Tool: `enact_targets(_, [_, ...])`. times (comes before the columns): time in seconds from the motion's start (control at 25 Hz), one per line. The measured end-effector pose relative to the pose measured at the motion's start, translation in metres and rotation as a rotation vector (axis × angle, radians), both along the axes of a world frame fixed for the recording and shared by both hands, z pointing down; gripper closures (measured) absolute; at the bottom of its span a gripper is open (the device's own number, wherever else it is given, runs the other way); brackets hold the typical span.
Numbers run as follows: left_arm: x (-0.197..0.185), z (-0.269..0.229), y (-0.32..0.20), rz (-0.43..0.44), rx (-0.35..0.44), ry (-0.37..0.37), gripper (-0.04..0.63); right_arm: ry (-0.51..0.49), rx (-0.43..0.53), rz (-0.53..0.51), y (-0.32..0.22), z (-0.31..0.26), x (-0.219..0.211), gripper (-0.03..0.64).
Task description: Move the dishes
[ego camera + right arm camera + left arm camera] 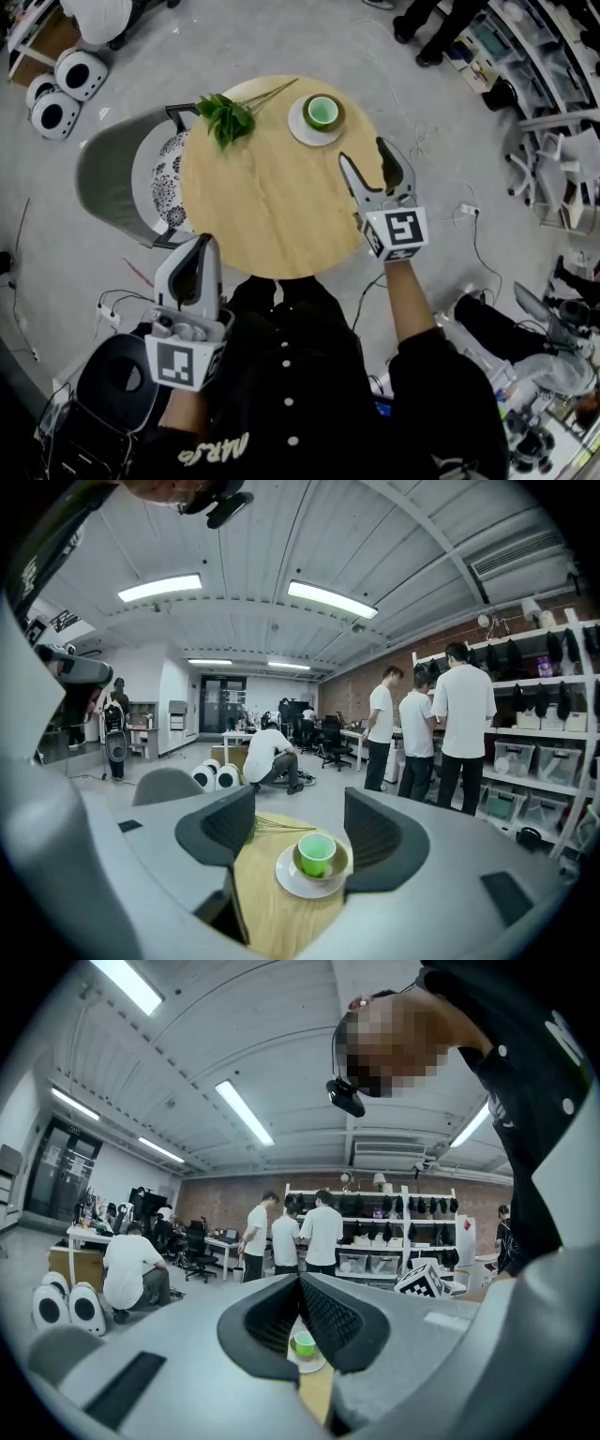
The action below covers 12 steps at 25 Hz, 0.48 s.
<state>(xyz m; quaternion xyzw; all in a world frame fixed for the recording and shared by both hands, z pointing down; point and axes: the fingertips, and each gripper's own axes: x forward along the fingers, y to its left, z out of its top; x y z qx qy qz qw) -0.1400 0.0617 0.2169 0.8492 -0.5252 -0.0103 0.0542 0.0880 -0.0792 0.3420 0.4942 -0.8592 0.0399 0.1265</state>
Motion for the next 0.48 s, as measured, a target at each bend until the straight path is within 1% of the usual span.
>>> enact_targets(0.12, [0.003, 0.01, -0.002, 0.013, -0.015, -0.032, 0.592, 0.013, -0.041, -0.002, -0.018, 0.017, -0.004, 0.334])
enact_targets(0.24, [0.006, 0.02, -0.005, 0.018, -0.033, -0.032, 0.592, 0.04, -0.086, -0.019, -0.031, 0.041, -0.009, 0.331])
enact_targets(0.36, [0.008, 0.032, -0.008, 0.017, -0.059, -0.027, 0.592, 0.043, -0.083, -0.038, -0.047, 0.061, -0.015, 0.33])
enact_targets(0.48, [0.007, 0.045, -0.012, 0.013, -0.085, -0.024, 0.592, 0.053, -0.102, -0.042, -0.062, 0.08, -0.02, 0.33])
